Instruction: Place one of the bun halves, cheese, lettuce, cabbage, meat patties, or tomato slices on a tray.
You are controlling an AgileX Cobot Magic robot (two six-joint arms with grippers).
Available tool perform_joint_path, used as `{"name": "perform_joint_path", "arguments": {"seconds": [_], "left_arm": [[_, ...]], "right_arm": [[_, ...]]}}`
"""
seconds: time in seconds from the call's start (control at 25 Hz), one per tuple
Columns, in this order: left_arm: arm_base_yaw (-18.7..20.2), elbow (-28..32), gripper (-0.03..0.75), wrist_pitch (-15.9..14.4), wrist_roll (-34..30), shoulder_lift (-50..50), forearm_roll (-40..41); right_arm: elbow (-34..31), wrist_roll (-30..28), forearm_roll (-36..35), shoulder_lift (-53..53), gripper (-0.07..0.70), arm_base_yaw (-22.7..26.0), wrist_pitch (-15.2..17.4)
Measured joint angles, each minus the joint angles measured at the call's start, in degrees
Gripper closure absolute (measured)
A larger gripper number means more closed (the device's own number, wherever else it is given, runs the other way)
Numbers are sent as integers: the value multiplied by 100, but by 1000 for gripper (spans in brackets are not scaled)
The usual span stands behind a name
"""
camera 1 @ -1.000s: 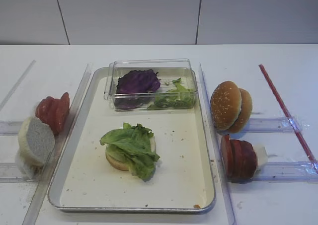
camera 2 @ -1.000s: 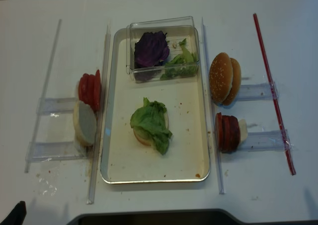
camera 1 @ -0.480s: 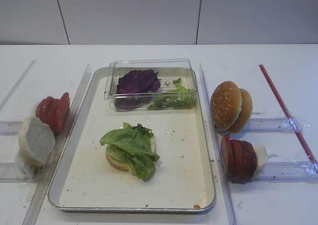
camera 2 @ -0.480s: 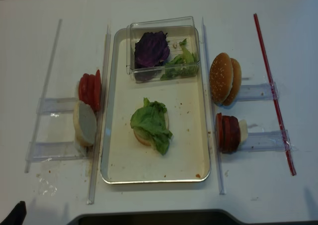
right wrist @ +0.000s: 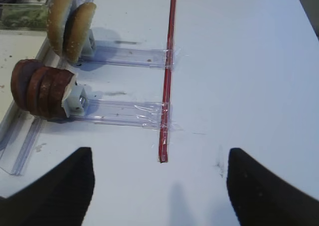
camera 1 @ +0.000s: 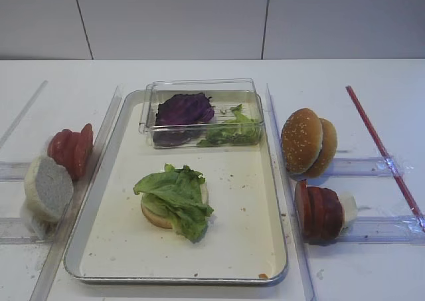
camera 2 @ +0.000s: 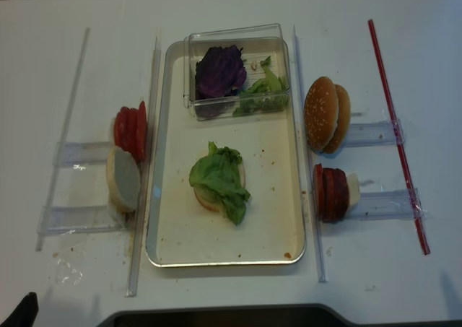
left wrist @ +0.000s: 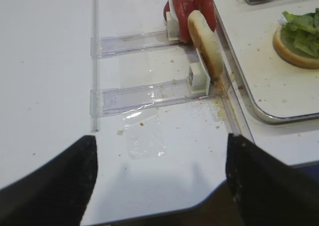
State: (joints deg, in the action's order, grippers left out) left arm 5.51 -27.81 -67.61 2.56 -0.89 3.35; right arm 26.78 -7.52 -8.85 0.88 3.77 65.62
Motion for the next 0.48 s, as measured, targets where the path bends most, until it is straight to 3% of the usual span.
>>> {"name": "perform_joint_path", "arguments": {"seconds": [0.48], "left_arm": [[0,0,223,0,0,0,-46]], "right_arm": [[-7,10,-12,0,69,0,-7]]}}
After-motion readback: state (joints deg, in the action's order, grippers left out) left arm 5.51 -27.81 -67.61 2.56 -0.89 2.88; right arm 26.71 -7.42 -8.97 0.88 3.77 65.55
